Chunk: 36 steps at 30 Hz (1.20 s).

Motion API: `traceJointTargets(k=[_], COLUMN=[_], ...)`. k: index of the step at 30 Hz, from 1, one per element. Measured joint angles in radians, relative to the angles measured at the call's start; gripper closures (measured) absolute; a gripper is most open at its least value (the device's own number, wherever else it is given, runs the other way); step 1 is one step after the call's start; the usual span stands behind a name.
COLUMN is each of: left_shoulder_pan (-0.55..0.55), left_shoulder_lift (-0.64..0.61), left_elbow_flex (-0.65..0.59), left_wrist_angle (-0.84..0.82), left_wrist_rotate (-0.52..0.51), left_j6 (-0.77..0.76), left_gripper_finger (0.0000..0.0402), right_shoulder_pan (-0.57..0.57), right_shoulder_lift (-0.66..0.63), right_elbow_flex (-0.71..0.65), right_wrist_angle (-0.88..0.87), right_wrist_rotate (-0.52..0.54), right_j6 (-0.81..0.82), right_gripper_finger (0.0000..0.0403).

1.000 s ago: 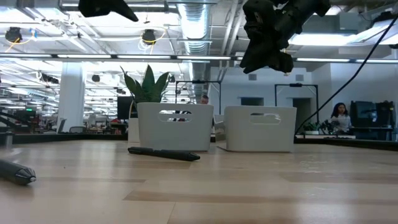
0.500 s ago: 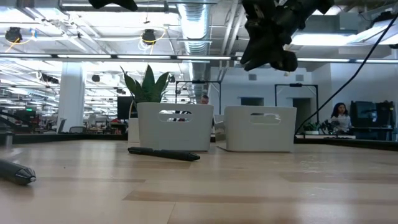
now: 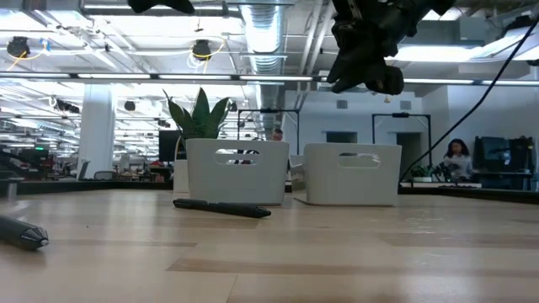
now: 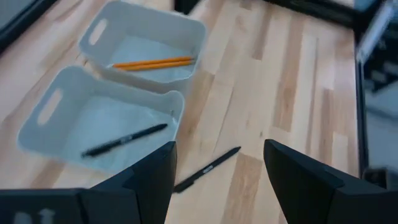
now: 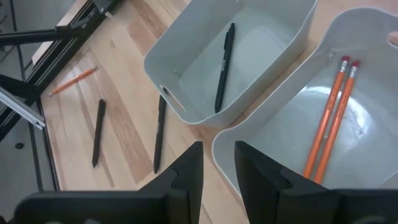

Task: Sort pens & pencils
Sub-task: Put the top black pen into the left gray bin

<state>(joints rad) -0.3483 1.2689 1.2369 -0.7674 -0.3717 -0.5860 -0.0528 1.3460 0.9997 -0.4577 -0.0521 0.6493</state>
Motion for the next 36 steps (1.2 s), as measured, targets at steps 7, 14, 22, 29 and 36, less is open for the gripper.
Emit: traceJointTargets(k=[7, 14, 22, 29, 36], left_shoulder_pan=[0.004, 0.004, 0.048, 0.069, 0.088], left_shoulder_lift=[0.117, 0.250, 0.365, 0.419, 0.457], left_elbow_flex=[-0.001, -0.001, -0.001, 0.000, 0.001], left_wrist_angle=[0.005, 0.021, 0.026, 0.083, 0.151], left_wrist_rotate=[0.062, 0.062, 0.162, 0.203, 0.222], left_j6=[0.384, 0.656, 0.758, 0.852, 0.899], left_gripper_finger=[0.0169, 0.0169, 0.0170, 0.0201, 0.0231], right_shoulder_pan=[0.000, 0.000, 0.000, 0.000, 0.000], right_shoulder_lift=[0.000, 0.000, 0.000, 0.000, 0.000], right_elbow_flex=[0.000, 0.000, 0.000, 0.000, 0.000], right_wrist_angle=[-0.007, -0.014, -0.014, -0.014, -0.024], right_wrist_rotate=[0.000, 0.000, 0.000, 0.000, 0.000], right_j6=[-0.002, -0.003, -0.003, -0.003, -0.003], right_gripper_finger=[0.0290, 0.0290, 0.0290, 0.0290, 0.0290])
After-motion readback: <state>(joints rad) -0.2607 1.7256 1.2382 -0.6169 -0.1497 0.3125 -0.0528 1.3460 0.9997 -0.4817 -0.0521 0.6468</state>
